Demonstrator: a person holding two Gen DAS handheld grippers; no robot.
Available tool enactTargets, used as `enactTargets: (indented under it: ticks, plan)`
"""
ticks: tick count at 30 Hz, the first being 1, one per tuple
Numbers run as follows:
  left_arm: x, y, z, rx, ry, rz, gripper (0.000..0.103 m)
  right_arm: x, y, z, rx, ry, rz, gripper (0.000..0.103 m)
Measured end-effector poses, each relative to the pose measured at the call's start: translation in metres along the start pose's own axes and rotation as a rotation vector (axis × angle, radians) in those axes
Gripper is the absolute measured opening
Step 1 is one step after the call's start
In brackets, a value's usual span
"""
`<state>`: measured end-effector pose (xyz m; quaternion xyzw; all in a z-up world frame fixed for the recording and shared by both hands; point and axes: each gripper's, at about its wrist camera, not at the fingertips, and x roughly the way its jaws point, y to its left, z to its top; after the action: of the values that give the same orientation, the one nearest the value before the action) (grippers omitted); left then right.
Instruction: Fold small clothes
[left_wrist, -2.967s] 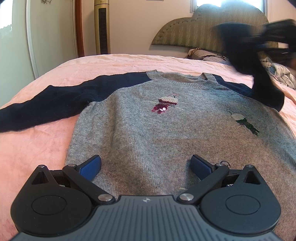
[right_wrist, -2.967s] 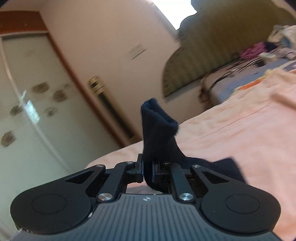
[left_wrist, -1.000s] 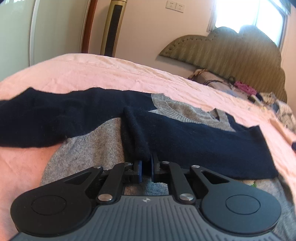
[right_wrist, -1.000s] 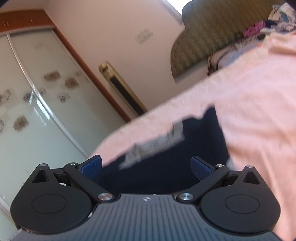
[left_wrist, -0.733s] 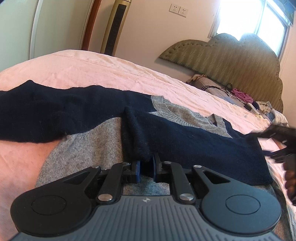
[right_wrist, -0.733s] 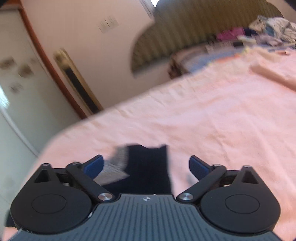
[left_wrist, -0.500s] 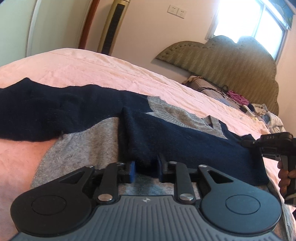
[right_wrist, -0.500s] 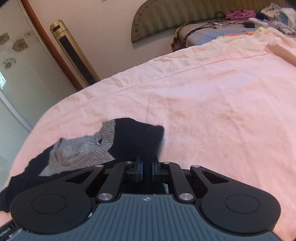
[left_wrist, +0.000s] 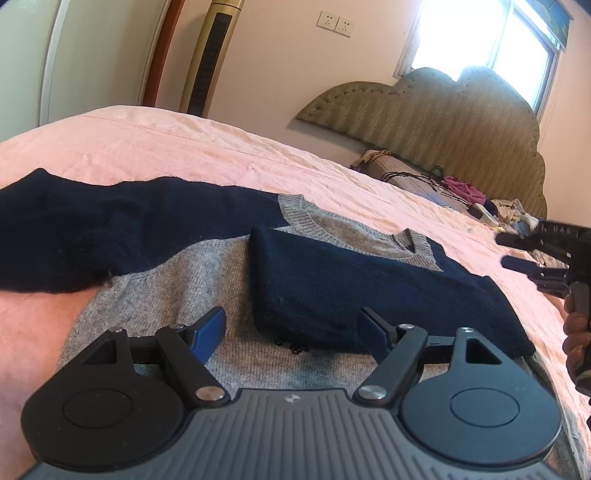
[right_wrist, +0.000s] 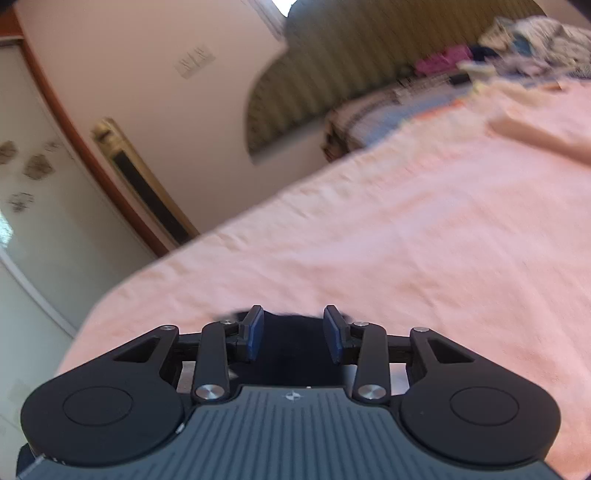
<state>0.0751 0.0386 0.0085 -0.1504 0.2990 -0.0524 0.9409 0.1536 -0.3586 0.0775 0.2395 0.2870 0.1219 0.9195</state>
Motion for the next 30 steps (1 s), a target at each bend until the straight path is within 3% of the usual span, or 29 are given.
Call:
enactTargets:
  ticks: [3,6,8,12,16,19,22,26,28,30]
  plan:
    - [0.0,-0.001,0.0,0.004,0.001,-0.001,0.08,0.021,0.022,-0.01,-0.091,0.118,0.044,0.062]
    - [0.0,-0.001,0.0,0.002,0.001,-0.002,0.081,0.049,0.025,-0.028,-0.197,0.199,-0.049,0.06]
    - [0.0,-0.001,0.0,0.0,0.002,-0.006,0.082,0.05,0.023,-0.038,-0.329,0.125,-0.078,0.055]
    - [-0.001,0.0,0.001,-0.004,0.003,-0.005,0.083,0.049,0.013,-0.035,-0.281,0.095,-0.083,0.055]
    - [-0.034,0.016,0.008,-0.057,-0.035,0.063,0.083,0.049,0.023,-0.042,-0.354,0.111,-0.094,0.068]
    - [-0.075,0.064,0.01,-0.228,-0.107,0.127,0.085,0.051,0.032,-0.046,-0.407,0.123,-0.108,0.079]
    - [-0.109,0.133,0.011,-0.474,-0.171,0.265,0.085,0.053,0.037,-0.048,-0.435,0.136,-0.118,0.091]
    - [-0.138,0.218,0.005,-0.819,-0.274,0.401,0.085,0.051,0.035,-0.047,-0.417,0.134,-0.109,0.093]
    - [-0.138,0.246,0.007,-0.887,-0.308,0.368,0.086,0.05,0.034,-0.046,-0.407,0.131,-0.103,0.094]
    - [-0.133,0.257,0.015,-0.89,-0.312,0.369,0.086,0.05,0.033,-0.046,-0.401,0.13,-0.1,0.094]
